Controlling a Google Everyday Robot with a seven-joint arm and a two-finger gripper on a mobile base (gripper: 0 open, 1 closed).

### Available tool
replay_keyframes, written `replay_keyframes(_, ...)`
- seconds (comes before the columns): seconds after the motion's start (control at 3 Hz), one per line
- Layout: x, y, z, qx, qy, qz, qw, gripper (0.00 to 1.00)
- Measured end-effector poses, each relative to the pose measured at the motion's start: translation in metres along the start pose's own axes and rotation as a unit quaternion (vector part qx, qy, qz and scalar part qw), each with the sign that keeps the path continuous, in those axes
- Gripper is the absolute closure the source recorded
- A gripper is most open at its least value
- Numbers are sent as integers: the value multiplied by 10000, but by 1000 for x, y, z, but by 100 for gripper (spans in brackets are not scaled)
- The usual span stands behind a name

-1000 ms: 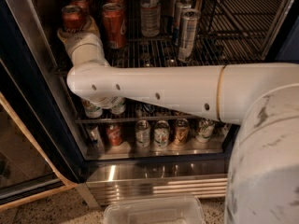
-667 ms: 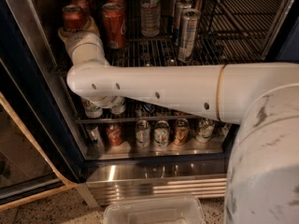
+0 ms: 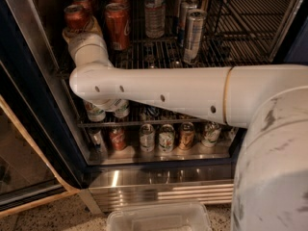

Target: Pick coke can from top shelf of fridge

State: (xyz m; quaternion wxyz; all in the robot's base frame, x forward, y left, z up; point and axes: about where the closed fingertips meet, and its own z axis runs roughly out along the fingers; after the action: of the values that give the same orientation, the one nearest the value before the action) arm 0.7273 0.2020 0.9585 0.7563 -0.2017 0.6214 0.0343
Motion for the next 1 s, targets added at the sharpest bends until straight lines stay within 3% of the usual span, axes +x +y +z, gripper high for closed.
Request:
replay_keyframes(0.67,-21,2,-36,129,-38,-118,9998,100)
replay_keyframes(1.0,-34,2,-59,227,-170,-20,9996,100)
